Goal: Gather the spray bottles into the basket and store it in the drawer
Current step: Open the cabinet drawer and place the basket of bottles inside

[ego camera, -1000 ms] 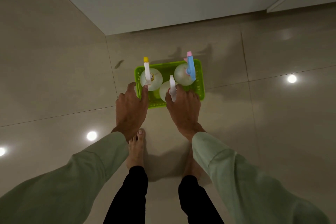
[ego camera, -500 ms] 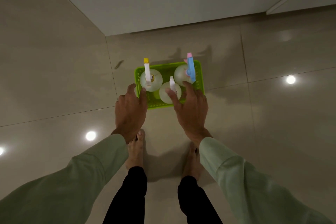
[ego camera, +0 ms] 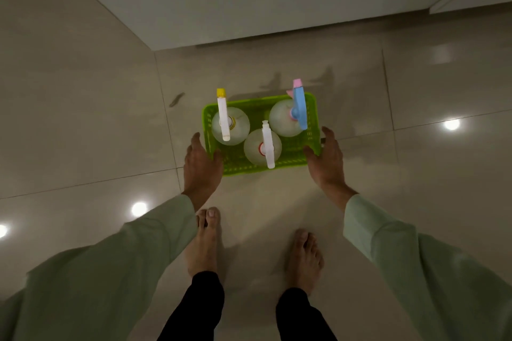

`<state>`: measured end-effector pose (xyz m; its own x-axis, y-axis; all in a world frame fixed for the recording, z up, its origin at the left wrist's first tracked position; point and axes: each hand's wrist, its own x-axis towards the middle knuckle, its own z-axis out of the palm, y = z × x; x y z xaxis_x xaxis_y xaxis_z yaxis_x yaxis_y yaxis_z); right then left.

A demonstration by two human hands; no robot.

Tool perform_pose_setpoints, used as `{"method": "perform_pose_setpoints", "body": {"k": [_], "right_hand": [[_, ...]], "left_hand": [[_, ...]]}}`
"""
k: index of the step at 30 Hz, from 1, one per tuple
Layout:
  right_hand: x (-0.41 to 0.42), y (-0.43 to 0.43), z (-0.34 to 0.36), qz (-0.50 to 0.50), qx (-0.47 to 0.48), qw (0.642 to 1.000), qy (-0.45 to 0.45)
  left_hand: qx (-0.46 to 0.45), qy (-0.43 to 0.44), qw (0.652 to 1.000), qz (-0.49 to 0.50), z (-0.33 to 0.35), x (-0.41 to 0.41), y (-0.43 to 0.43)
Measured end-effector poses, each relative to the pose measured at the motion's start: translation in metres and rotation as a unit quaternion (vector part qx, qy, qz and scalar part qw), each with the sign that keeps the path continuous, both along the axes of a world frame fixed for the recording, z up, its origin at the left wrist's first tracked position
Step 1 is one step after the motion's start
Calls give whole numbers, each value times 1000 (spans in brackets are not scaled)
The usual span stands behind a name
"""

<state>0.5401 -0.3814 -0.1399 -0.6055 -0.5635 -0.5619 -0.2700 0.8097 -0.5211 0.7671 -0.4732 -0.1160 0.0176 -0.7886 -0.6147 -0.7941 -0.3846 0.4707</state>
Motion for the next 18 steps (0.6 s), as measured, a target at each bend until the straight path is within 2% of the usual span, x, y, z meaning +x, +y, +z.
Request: {"method": "perform_pose_setpoints", "body": {"k": [2,5,9,13,18], "right_hand": [[-5,-4,-11,27,-23,999,2],[-8,-7,-22,46,-59,996,57],[-12,-9,-23,49,-60,994,79],[-12,-6,2,55,-69,992,88],[-19,-7,74,68,-95,989,91]], "left_hand": [[-2,2,1000,0,-15,-2,-3],[-34,-22,999,15,-31,-2,-5],[-75,-32,997,-2,-31,1,-4],[-91,-17,996,-4,-2,5,-3],[-119,14,993,-3,75,6,-1]]}}
